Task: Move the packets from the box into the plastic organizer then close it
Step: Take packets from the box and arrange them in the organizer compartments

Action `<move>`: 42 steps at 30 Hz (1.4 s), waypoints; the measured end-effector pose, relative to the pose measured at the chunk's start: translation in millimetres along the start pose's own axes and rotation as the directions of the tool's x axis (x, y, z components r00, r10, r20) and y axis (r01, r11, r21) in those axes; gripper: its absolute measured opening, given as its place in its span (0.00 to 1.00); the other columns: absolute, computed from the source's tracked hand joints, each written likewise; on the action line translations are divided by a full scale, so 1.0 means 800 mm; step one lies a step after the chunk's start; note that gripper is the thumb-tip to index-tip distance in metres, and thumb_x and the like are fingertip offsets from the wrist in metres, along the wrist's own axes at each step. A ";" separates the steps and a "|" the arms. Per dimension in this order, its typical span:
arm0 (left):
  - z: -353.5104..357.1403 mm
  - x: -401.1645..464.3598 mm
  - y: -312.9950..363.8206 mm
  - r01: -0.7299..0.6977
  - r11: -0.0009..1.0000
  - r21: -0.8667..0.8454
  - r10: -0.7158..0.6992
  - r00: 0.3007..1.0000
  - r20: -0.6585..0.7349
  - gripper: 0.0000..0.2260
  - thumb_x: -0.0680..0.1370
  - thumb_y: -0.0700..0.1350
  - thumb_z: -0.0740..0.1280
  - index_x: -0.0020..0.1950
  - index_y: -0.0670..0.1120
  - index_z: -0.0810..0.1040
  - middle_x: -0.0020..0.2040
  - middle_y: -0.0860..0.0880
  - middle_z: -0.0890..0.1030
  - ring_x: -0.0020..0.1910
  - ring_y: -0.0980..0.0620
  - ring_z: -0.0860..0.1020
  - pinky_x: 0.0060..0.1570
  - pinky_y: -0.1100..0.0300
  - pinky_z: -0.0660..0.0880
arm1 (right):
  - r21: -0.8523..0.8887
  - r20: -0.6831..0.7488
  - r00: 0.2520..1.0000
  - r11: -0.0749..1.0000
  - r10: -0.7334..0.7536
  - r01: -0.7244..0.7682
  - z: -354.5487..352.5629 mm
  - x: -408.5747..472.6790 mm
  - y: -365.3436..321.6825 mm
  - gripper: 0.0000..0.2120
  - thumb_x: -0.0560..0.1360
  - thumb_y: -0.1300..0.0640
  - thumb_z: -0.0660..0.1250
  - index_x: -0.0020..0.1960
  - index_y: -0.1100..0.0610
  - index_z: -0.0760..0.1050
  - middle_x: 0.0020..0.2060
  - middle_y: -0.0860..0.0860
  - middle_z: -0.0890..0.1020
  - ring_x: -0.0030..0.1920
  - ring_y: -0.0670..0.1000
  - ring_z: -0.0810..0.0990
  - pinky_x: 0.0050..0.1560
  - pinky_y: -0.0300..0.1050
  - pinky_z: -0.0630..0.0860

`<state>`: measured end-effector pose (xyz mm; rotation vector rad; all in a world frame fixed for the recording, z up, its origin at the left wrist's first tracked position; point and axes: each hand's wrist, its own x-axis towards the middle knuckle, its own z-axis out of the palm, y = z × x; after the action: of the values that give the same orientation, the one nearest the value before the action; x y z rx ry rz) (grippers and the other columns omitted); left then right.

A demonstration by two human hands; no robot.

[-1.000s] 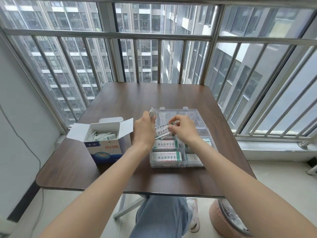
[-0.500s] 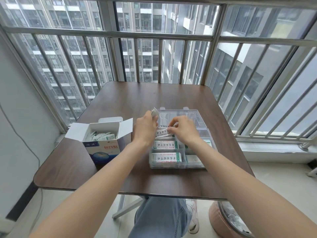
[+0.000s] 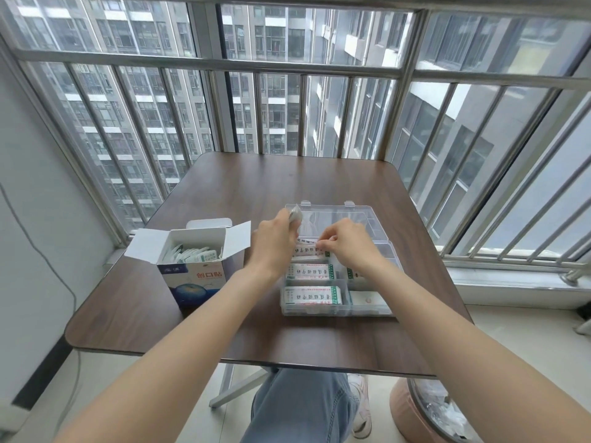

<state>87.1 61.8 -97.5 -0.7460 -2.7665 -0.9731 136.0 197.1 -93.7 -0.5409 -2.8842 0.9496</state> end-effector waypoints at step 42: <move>-0.012 -0.022 0.011 0.217 0.738 -0.639 -0.112 0.973 0.201 0.03 0.75 0.42 0.70 0.45 0.44 0.77 0.38 0.45 0.84 0.21 0.54 0.74 0.23 0.61 0.74 | -0.236 -0.191 0.975 0.970 -0.110 0.063 -0.015 -0.023 -0.023 0.10 0.79 0.59 0.58 0.47 0.61 0.77 0.44 0.58 0.81 0.44 0.58 0.80 0.41 0.48 0.74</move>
<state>106.0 54.4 -89.4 -0.6584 -2.6120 -2.0769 149.6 183.7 -71.9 -0.4885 -2.8186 0.5184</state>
